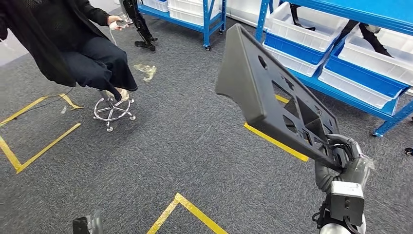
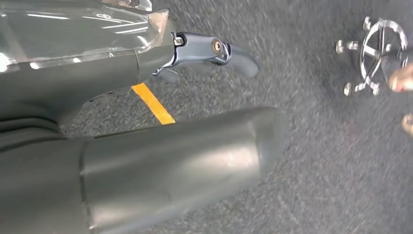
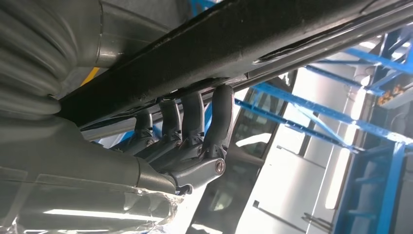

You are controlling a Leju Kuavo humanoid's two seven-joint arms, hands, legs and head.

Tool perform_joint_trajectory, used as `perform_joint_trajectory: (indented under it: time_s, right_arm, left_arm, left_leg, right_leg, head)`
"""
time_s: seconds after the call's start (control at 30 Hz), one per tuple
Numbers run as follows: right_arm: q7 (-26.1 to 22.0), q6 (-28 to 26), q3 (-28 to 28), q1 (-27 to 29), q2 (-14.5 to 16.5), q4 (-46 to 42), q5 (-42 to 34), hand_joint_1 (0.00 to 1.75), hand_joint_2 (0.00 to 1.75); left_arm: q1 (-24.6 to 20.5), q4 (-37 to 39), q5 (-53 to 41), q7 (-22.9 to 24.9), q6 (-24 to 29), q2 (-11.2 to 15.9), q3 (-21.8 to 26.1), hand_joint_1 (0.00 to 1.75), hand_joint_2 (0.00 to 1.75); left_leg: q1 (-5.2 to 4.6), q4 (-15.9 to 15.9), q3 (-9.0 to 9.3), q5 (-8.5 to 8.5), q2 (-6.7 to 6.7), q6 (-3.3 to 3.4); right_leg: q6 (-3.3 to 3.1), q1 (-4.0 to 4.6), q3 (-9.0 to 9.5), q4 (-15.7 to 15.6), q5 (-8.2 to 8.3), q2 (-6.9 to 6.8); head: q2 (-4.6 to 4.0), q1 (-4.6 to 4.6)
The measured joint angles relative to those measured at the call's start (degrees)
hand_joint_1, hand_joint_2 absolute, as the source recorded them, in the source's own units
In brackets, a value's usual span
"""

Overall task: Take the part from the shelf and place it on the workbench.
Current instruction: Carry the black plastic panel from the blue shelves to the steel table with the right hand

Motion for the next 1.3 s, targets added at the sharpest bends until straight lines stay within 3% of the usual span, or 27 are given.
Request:
perform_joint_trajectory:
  time_s: [0.07, 0.13, 0.17, 0.2, 0.27, 0.33, 0.4, 0.43, 0.5, 0.57, 0.63, 0.67, 0.73, 0.77, 0.8, 0.87, 0.93, 1.0, 1.07, 1.13, 1.17, 1.2, 1.23, 1.3]
  right_arm:
    - [0.01, 0.02, -0.01, 0.07, -0.02, -0.02, 0.04, 1.75, 1.75]
    - [0.04, 0.1, -0.02, 0.12, -0.03, -0.02, 0.06, 1.75, 1.75]
    - [0.07, 0.14, -0.02, 0.14, -0.03, -0.02, 0.05, 1.75, 1.75]
    - [0.09, 0.16, -0.02, 0.14, -0.03, -0.03, 0.05, 1.75, 1.75]
    - [0.11, 0.16, -0.02, 0.12, -0.03, -0.08, 0.05, 1.75, 1.75]
    - [0.14, 0.16, -0.01, 0.05, -0.04, -0.19, 0.21, 1.75, 1.75]
    - [0.35, 0.16, 0.0, 0.01, -0.03, -0.33, 0.58, 1.75, 1.75]
    - [0.51, 0.16, -0.01, -0.02, -0.02, -0.41, 0.8, 1.75, 1.75]
    - [0.75, 0.16, -0.01, -0.07, -0.03, -0.54, 1.22, 1.75, 1.75]
    - [0.92, 0.16, -0.04, 0.03, -0.07, -0.59, 1.5, 1.75, 1.75]
    - [1.04, 0.16, -0.07, 0.24, -0.11, -0.59, 1.58, 1.75, 1.75]
    - [1.08, 0.16, -0.07, 0.32, -0.11, -0.6, 1.6, 1.75, 1.75]
    - [1.09, 0.16, -0.08, 0.31, -0.11, -0.61, 1.58, 1.75, 1.75]
    - [1.09, 0.16, -0.08, 0.27, -0.11, -0.61, 1.58, 1.75, 1.75]
    - [1.09, 0.16, -0.08, 0.22, -0.11, -0.62, 1.59, 1.75, 1.75]
    - [1.13, 0.16, -0.08, 0.16, -0.11, -0.63, 1.65, 1.75, 1.75]
    - [1.15, 0.16, -0.08, 0.02, -0.09, -0.64, 1.72, 1.75, 1.75]
    - [1.16, 0.16, -0.09, -0.19, -0.06, -0.67, 1.76, 1.75, 1.75]
    - [1.17, 0.16, -0.1, -0.23, -0.06, -0.69, 1.79, 1.75, 1.75]
    - [1.18, 0.16, -0.1, -0.21, -0.07, -0.7, 1.8, 1.75, 1.75]
    - [1.19, 0.16, -0.1, -0.21, -0.07, -0.7, 1.79, 1.75, 1.75]
    - [1.19, 0.16, -0.1, -0.21, -0.07, -0.7, 1.79, 1.75, 1.75]
    - [1.19, 0.16, -0.1, -0.23, -0.06, -0.7, 1.79, 1.75, 1.75]
    - [1.18, 0.16, -0.1, -0.28, -0.05, -0.7, 1.8, 1.75, 1.75]
  left_arm:
    - [-0.07, -0.03, 0.03, -0.01, 0.0, 0.0, -0.01, 0.0, 0.0]
    - [0.06, -0.05, 0.03, 0.01, 0.0, -0.02, -0.01, 0.0, 0.0]
    - [0.13, -0.07, 0.03, 0.02, 0.0, -0.03, -0.01, 0.0, 0.0]
    - [0.16, -0.12, 0.03, 0.02, 0.0, -0.02, 0.0, 0.0, 0.0]
    - [0.11, -0.36, 0.03, 0.03, -0.01, 0.03, 0.01, 0.0, 0.0]
    - [-0.01, -0.63, 0.04, 0.07, -0.02, 0.07, 0.03, 0.0, 0.0]
    - [-0.02, -0.79, 0.05, 0.19, -0.02, 0.08, 0.07, 0.0, 0.0]
    - [0.05, -0.9, 0.05, 0.27, -0.03, 0.04, 0.08, 0.0, 0.0]
    - [0.08, -1.25, 0.05, 0.54, -0.08, -0.1, 0.12, 0.0, 0.0]
    - [0.02, -1.52, 0.05, 0.75, -0.15, -0.2, 0.19, 0.0, 0.0]
    - [0.13, -1.6, 0.05, 0.78, -0.24, -0.27, 0.23, 0.0, 0.0]
    - [0.22, -1.6, 0.05, 0.79, -0.27, -0.32, 0.23, 0.0, 0.0]
    - [0.34, -1.61, 0.05, 0.79, -0.28, -0.4, 0.23, 0.0, 0.0]
    - [0.33, -1.62, 0.05, 0.79, -0.28, -0.42, 0.24, 0.0, 0.0]
    - [0.32, -1.64, 0.05, 0.79, -0.28, -0.43, 0.24, 0.0, 0.0]
    - [0.41, -1.73, 0.05, 0.8, -0.27, -0.43, 0.26, 0.0, 0.0]
    - [0.7, -1.82, 0.05, 0.81, -0.26, -0.38, 0.35, 0.0, 0.0]
    - [0.83, -1.92, 0.04, 0.81, -0.26, -0.4, 0.44, 0.0, 0.0]
    - [0.69, -2.01, 0.02, 0.81, -0.26, -0.47, 0.45, 0.0, 0.0]
    - [0.69, -2.02, 0.01, 0.83, -0.27, -0.52, 0.44, 0.0, 0.0]
    - [0.76, -2.02, 0.01, 0.84, -0.28, -0.56, 0.43, 0.0, 0.0]
    - [0.81, -2.02, 0.01, 0.85, -0.28, -0.57, 0.43, 0.0, 0.0]
    - [0.83, -2.05, 0.01, 0.86, -0.28, -0.56, 0.44, 0.0, 0.0]
    - [0.72, -2.17, 0.01, 0.86, -0.31, -0.52, 0.45, 0.0, 0.0]
  left_leg:
    - [0.09, 7.42, -3.42, -3.93, 2.95, -0.44]
    - [0.31, 12.72, -5.76, -5.7, 3.83, -0.73]
    - [0.39, 12.42, -5.43, -5.09, 4.08, -0.8]
    - [0.46, 9.97, -3.95, -3.67, 4.52, -0.79]
    - [0.38, 2.03, 0.62, -0.62, 7.04, -0.53]
    - [-0.04, -2.54, 2.98, 0.58, 8.73, 0.18]
    - [-0.48, -3.07, 2.83, 0.79, 7.69, 1.08]
    - [-0.44, -3.38, 2.91, 1.03, 7.02, 1.51]
    - [-0.18, -4.1, 3.22, 1.65, 5.62, 2.47]
    - [0.0, -4.32, 3.18, 1.98, 4.16, 2.97]
    - [-0.04, -4.3, 3.04, 2.06, 2.43, 3.07]
    - [-0.06, -4.27, 3.03, 2.09, 1.53, 3.07]
    - [-0.04, -4.17, 3.14, 2.14, -0.26, 2.97]
    - [-0.1, -4.0, 3.09, 2.13, -1.08, 2.81]
    - [-0.17, -3.81, 2.93, 2.12, -1.86, 2.57]
    - [-0.26, -3.56, 2.39, 2.24, -3.11, 1.9]
    - [-0.09, -3.52, 1.95, 2.38, -3.84, 1.28]
    - [-0.17, -1.53, 0.8, 1.04, -1.46, 0.77]
    - [-0.16, 4.95, -2.35, -2.4, 2.36, 0.3]
    - [0.15, 12.05, -5.81, -5.08, 3.77, -0.05]
    - [0.27, 13.09, -6.33, -4.97, 3.98, -0.14]
    - [0.36, 11.85, -5.69, -3.87, 4.24, -0.17]
    - [0.41, 8.48, -3.9, -2.07, 4.8, -0.13]
    - [0.22, 0.51, 0.41, 0.79, 7.37, 0.19]
  right_leg:
    - [-0.48, 0.3, -0.09, 0.0, -0.02, -1.44]
    - [-0.54, 0.52, -0.17, 0.01, -0.07, -2.97]
    - [-0.55, 0.55, -0.15, 0.01, -0.09, -3.73]
    - [-0.56, 0.56, -0.11, 0.01, -0.11, -4.47]
    - [-0.47, 0.76, 0.04, 0.04, -0.23, -5.7]
    - [-0.09, 1.2, 0.16, 0.05, -0.39, -6.78]
    - [0.48, 1.39, 0.39, -0.18, -0.45, -8.03]
    - [0.77, 1.32, 0.42, -0.12, -0.62, -7.99]
    - [0.91, 1.18, -0.56, 2.38, -2.26, -5.46]
    - [0.38, 1.11, -3.84, 9.43, -5.43, -2.09]
    - [0.35, 1.15, -7.05, 15.82, -7.31, -1.13]
    - [0.67, 1.17, -7.43, 16.26, -6.99, -0.97]
    - [1.64, 1.08, -4.91, 10.32, -3.95, -0.21]
    - [1.97, 0.97, -3.12, 6.02, -2.23, 1.04]
    - [1.96, 0.86, -1.62, 2.64, -0.89, 2.02]
    - [1.35, 0.88, -0.54, 0.04, 0.12, 2.96]
    - [0.62, 0.81, -0.45, 0.0, 0.4, 1.68]
    - [-0.15, 0.55, -0.3, -0.22, 0.58, 0.37]
    - [-0.82, 0.73, -0.21, -0.29, 0.5, -1.11]
    - [-1.08, 1.01, -0.21, -0.28, 0.37, -2.69]
    - [-1.14, 1.07, -0.19, -0.28, 0.32, -3.46]
    - [-1.18, 1.09, -0.14, -0.28, 0.27, -4.19]
    - [-1.17, 1.11, -0.05, -0.28, 0.18, -4.88]
    - [-0.93, 1.39, 0.19, -0.29, -0.08, -6.04]
  head:
    - [0.0, -0.39]
    - [0.0, -0.44]
    - [0.0, -0.44]
    - [0.0, -0.45]
    - [0.0, -0.46]
    - [0.0, -0.29]
    - [0.0, -0.12]
    - [0.0, -0.1]
    - [0.0, 0.03]
    - [0.0, 0.27]
    - [0.0, 0.37]
    - [0.0, 0.37]
    - [0.0, 0.39]
    - [0.0, 0.43]
    - [0.0, 0.39]
    - [0.0, 0.33]
    - [0.0, 0.29]
    - [0.0, 0.03]
    - [0.0, -0.32]
    - [0.0, -0.42]
    - [0.0, -0.45]
    - [0.0, -0.45]
    - [0.0, -0.45]
    - [0.0, -0.41]
